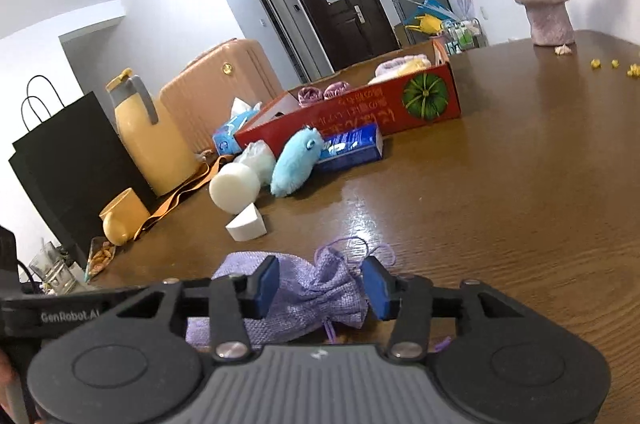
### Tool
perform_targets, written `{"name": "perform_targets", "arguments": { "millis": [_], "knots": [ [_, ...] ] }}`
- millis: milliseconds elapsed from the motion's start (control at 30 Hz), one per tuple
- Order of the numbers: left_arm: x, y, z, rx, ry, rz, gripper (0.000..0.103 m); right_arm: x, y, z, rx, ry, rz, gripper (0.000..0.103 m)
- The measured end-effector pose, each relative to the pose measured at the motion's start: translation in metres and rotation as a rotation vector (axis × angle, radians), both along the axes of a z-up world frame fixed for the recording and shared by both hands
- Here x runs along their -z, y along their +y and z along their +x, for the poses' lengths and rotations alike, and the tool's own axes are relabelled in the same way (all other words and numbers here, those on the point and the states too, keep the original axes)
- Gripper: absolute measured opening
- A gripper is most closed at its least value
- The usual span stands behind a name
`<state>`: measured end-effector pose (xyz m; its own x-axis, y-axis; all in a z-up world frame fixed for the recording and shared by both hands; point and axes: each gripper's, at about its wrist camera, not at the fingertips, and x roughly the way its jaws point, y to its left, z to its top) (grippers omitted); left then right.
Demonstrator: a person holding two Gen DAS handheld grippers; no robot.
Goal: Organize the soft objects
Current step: 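Lift the lavender sachet with both tools and carry it over the box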
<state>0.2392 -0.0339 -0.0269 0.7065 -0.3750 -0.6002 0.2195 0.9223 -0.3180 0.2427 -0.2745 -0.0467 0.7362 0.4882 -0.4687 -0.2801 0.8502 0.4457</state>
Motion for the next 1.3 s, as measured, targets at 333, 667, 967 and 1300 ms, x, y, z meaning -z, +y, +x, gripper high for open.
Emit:
{"name": "perform_targets", "arguments": {
  "millis": [333, 667, 967, 1300],
  "knots": [
    [0.006, 0.0, 0.004, 0.062, -0.008, -0.044, 0.011, 0.006, 0.025, 0.003, -0.026, -0.025, -0.159, 0.02],
    [-0.044, 0.011, 0.043, 0.098, -0.133, -0.081, 0.008, -0.051, 0.022, 0.028, -0.029, -0.156, -0.138, 0.01],
    [-0.09, 0.033, 0.222, 0.015, -0.088, -0.014, 0.008, -0.107, 0.056, 0.218, -0.056, -0.123, -0.082, 0.009],
    [-0.043, 0.049, 0.307, -0.077, -0.013, 0.231, 0.013, -0.044, 0.112, 0.34, -0.078, 0.116, -0.118, 0.011]
  ]
}}
